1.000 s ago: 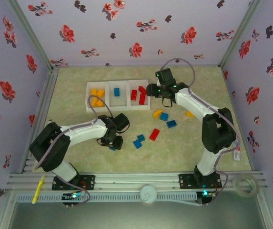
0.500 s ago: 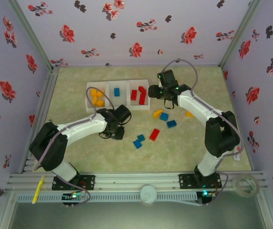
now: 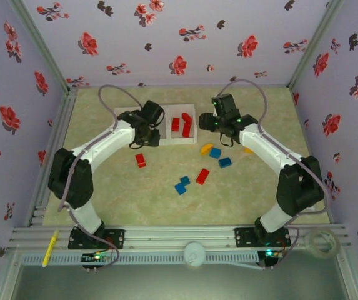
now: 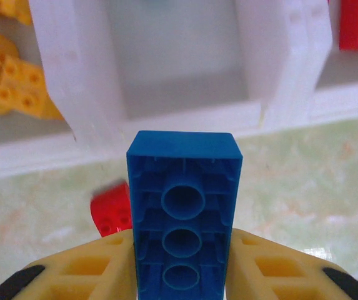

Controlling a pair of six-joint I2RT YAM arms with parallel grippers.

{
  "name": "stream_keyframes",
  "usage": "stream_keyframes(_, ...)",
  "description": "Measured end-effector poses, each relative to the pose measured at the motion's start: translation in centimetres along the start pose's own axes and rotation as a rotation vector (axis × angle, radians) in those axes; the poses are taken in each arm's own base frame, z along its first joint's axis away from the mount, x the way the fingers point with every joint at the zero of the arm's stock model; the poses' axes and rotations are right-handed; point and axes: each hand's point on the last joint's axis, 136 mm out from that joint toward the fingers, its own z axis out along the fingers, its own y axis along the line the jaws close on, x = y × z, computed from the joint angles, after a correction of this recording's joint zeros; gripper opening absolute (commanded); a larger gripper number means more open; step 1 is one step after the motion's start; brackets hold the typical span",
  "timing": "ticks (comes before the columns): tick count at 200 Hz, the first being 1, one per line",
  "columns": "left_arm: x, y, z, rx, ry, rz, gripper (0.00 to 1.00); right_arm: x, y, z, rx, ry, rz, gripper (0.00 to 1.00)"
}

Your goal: Sort the legos into containers by color

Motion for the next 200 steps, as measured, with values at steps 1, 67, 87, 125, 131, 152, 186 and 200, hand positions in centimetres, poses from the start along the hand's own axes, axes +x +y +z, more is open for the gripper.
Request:
stream_keyframes(1,-0.1,0.0,0.0,-0.001,-0.001,-0.001,0.37,0.0,0.0,0.0,0.0,0.0,0.0,0.59)
stream_keyframes(67,-5.7,0.9,2.6,-0.013,-0.032,-0.028,0.37,0.4,-0.8,-1.6,0.009,-0.013,0.007,0.59)
stream_keyframes(87,-7.1,0.9,3.4,0.0,-0.036,-0.042,0.39,0.7,-0.9,-1.8,0.011,-0.011,0.007,0.59)
stream_keyframes(125,-8.7,0.5,4.9,0.016,-0.035,-0.055,0.4,1.3,-1.3,-1.8,0.021,0.004,0.007,0.59)
stream_keyframes(131,-8.8,0.4,5.0,0.021,-0.033,-0.055,0.4,1.5,-1.3,-1.8,0.022,0.007,0.007,0.59)
stream_keyframes(152,-9.3,-0.2,5.7,0.037,-0.029,-0.054,0.42,1.7,-1.4,-1.9,0.023,0.009,0.007,0.59)
stream_keyframes(186,-9.9,-1.1,6.4,0.071,-0.023,-0.036,0.66,1.7,-1.4,-2.0,0.022,0.009,0.007,0.6)
stream_keyframes(200,-9.8,-1.3,6.6,0.079,-0.018,-0.032,0.67,1.7,-1.4,-2.0,0.022,0.009,0.007,0.6)
